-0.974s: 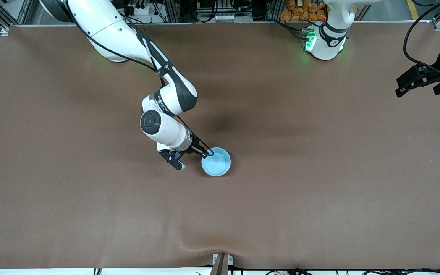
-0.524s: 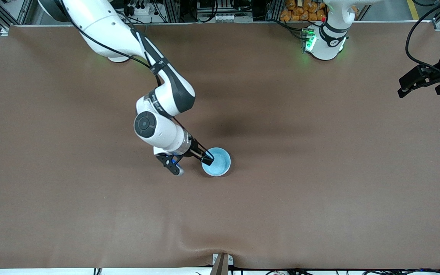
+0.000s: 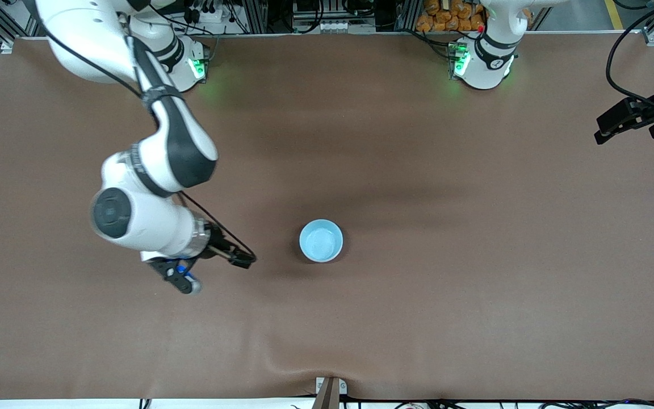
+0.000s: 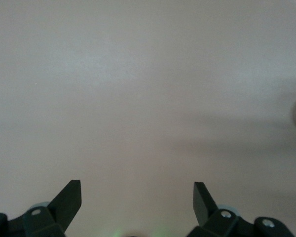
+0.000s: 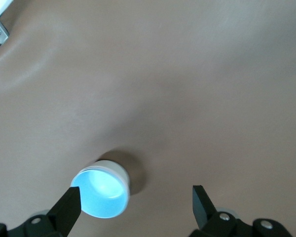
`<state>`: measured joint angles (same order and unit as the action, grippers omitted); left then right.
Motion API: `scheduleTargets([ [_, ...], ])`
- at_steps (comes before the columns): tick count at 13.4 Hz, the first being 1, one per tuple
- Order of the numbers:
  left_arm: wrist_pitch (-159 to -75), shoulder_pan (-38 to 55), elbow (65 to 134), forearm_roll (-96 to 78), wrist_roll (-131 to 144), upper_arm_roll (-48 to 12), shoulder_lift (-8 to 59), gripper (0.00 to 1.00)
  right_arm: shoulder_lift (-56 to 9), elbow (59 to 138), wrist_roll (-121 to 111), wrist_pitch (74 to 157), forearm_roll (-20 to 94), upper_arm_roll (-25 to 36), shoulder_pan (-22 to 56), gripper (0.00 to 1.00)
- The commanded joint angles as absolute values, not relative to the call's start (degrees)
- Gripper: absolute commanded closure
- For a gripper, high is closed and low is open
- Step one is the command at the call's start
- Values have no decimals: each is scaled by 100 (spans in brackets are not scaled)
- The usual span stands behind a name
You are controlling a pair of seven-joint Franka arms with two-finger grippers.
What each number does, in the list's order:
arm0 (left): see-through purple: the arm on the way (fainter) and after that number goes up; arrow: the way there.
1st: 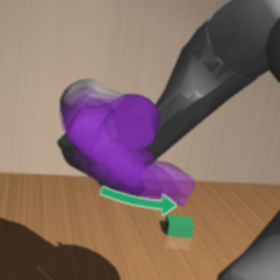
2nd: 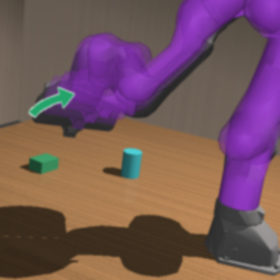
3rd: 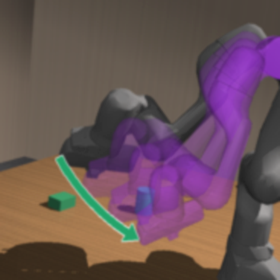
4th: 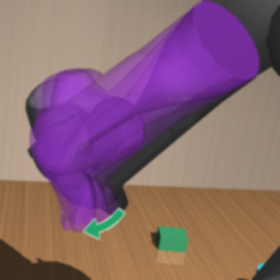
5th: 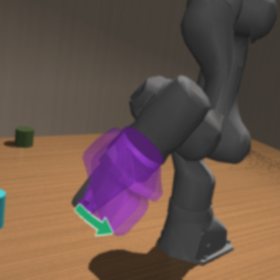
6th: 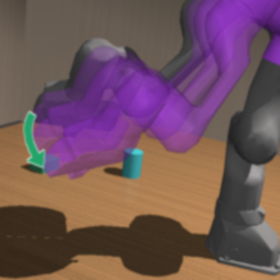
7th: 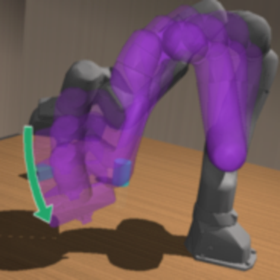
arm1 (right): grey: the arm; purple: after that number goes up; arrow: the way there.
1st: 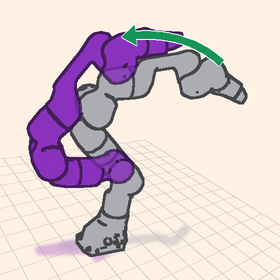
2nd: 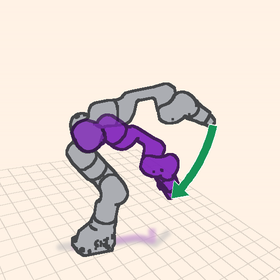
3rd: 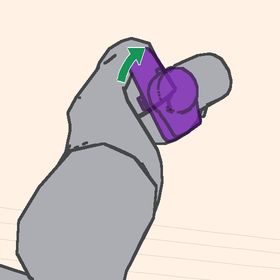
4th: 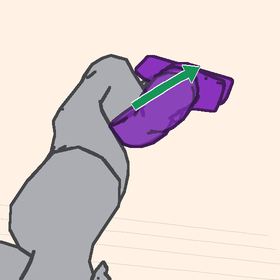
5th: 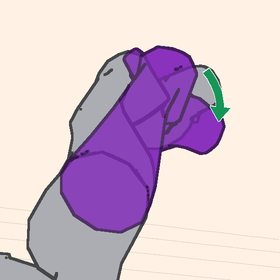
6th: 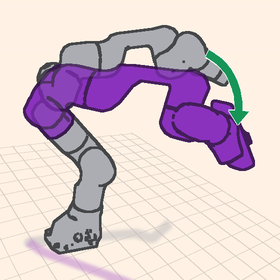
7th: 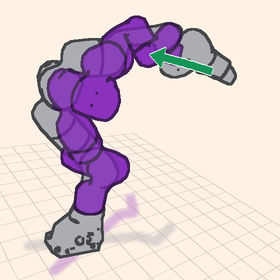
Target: Stack pink and blue bowls on white bowl
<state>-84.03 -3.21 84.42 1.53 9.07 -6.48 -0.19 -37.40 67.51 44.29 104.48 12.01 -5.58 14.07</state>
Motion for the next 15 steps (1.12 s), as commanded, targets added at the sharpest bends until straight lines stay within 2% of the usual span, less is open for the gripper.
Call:
scheduleTargets([
  [1, -8297, -343, 8394, 150, 888, -659, -35, 0, -3360, 6557, 3020, 9601, 1090, -677, 854, 0],
  [5, -8288, -316, 8402, 141, 888, -703, -44, 0, -2586, 6548, 2163, 8388, 1064, -651, 229, 0],
  [7, -8297, -299, 8394, 149, 888, -703, -35, 0, -2243, 6548, 2110, 8148, 1020, -650, 28, 0],
  [10, -8297, -316, 8376, 184, 879, -703, 26, 0, -1611, 6591, 1749, 7456, 285, -668, -18, 0],
  [11, -8297, -325, 8367, 202, 888, -703, 35, 0, -1243, 6775, 1793, 7314, -197, -885, 87, 0],
  [12, -8297, -308, 8367, 220, 888, -703, 35, 0, -891, 7290, 1802, 7408, -394, -1097, 27, 0],
  [15, -8306, -281, 8393, 211, 888, -712, 26, 0, -107, 8505, 1662, 8013, -387, -1046, -114, 0],
])
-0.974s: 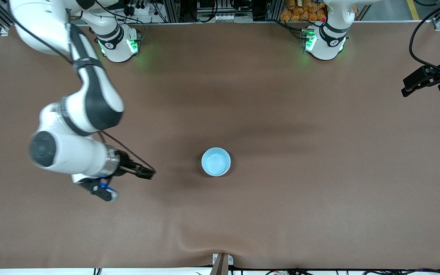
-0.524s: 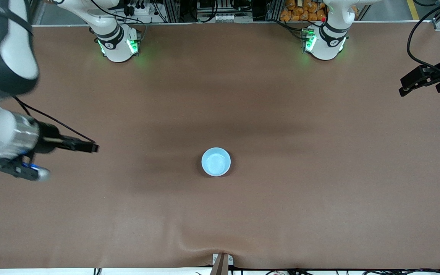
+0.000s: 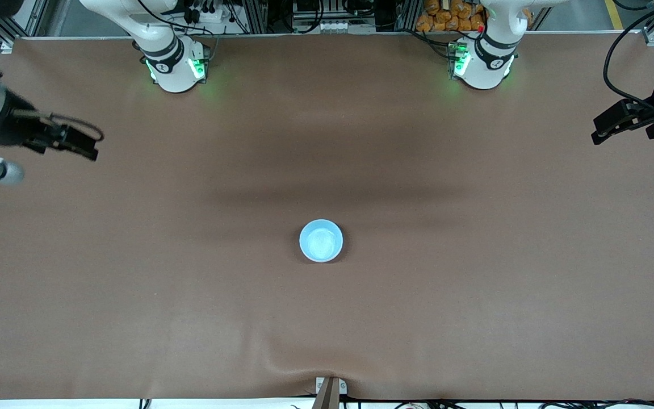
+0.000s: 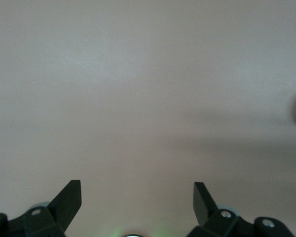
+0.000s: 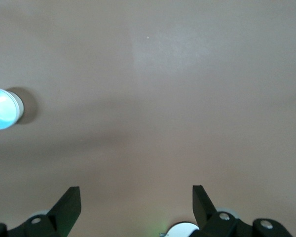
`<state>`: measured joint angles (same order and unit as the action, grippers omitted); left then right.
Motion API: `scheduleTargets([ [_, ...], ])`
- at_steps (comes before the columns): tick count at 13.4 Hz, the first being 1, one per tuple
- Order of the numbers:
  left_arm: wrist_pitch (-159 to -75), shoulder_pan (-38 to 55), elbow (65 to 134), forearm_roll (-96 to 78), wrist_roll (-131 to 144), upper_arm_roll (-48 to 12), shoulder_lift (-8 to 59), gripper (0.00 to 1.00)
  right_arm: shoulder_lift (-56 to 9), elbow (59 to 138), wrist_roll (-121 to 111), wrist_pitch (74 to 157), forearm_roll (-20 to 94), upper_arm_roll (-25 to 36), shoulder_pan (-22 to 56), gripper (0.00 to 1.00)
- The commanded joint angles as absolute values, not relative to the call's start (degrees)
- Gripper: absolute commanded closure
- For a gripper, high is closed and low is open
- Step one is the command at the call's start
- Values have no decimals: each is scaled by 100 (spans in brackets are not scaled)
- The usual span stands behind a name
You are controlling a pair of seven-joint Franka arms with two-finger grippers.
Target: Stack pink and blue bowls on white bowl
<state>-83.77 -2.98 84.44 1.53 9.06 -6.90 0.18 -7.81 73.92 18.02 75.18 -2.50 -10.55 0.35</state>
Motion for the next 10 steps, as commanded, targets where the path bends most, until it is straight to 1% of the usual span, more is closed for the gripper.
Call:
scheduleTargets([
  [1, -8314, -290, 8402, 150, 888, -712, 18, 0, -36, 8621, 1583, 8050, -378, -985, -114, 0],
  [3, -8315, -281, 8420, 141, 888, -738, 0, 0, -35, 8613, 1390, 8103, -308, -774, -27, 0],
  [5, -8323, -281, 8385, 149, 888, -817, 26, 0, 9, 8770, 1345, 8252, -133, -616, -18, 0],
  [7, -8323, -246, 8367, 141, 896, -817, 26, 0, 149, 9008, 873, 8551, 201, -239, 44, 0],
  [10, -8323, -237, 8376, 167, 932, -817, 44, 0, 386, 9350, 783, 8744, 202, -194, 88, 0],
])
